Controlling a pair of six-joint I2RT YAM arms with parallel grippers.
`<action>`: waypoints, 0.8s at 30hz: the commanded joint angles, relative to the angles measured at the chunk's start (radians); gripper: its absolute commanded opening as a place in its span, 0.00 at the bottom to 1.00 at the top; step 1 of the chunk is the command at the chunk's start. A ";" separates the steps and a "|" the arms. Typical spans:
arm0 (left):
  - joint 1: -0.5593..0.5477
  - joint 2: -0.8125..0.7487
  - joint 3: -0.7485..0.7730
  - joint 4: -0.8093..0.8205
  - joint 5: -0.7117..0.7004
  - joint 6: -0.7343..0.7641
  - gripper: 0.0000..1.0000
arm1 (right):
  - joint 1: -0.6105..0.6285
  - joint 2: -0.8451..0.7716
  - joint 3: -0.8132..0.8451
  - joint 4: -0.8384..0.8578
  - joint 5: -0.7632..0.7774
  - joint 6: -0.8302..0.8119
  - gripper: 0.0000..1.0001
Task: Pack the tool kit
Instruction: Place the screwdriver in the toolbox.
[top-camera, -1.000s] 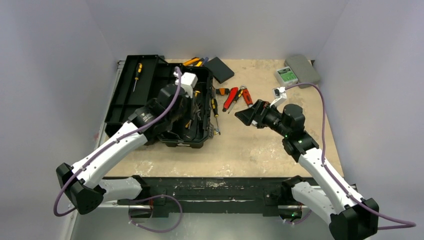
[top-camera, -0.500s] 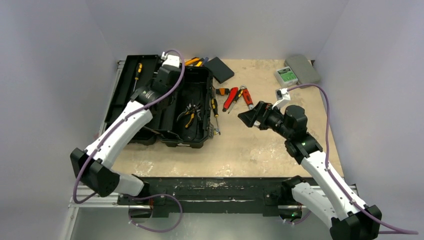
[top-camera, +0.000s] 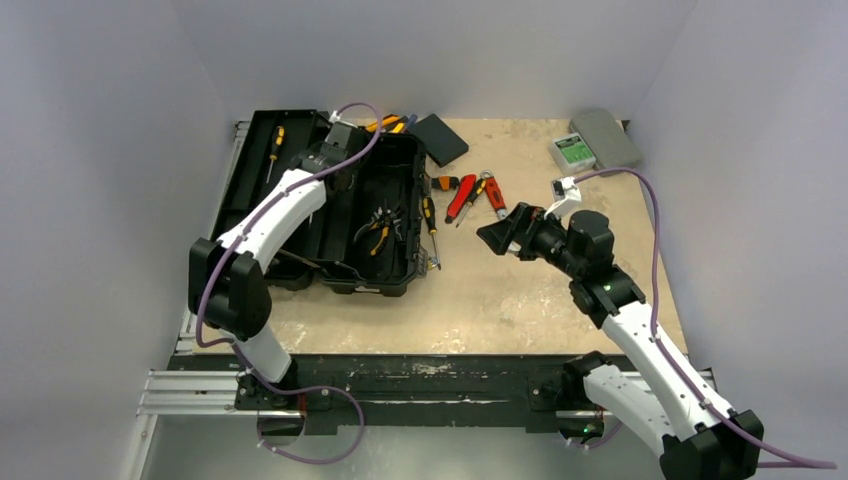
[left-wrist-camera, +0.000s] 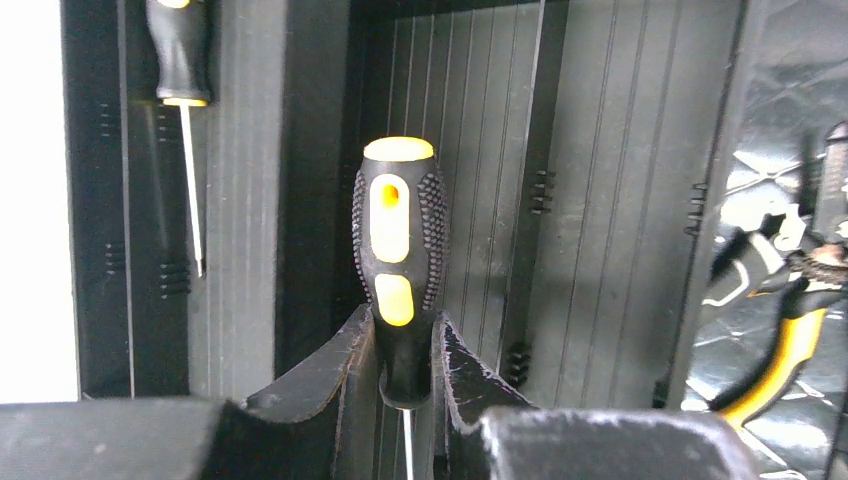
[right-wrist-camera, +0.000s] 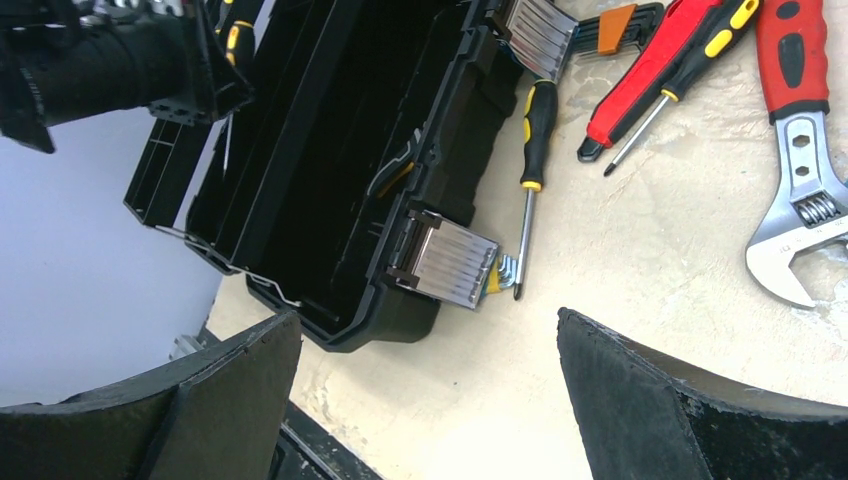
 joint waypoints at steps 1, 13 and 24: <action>0.011 0.047 0.070 -0.033 -0.047 0.036 0.22 | 0.003 0.005 0.045 0.007 0.014 -0.014 0.99; -0.032 -0.055 0.078 -0.090 0.076 -0.065 1.00 | 0.002 0.047 0.037 0.015 0.037 0.004 0.99; -0.183 -0.306 -0.011 0.000 0.339 -0.126 1.00 | 0.002 0.102 0.045 -0.030 0.100 0.016 0.99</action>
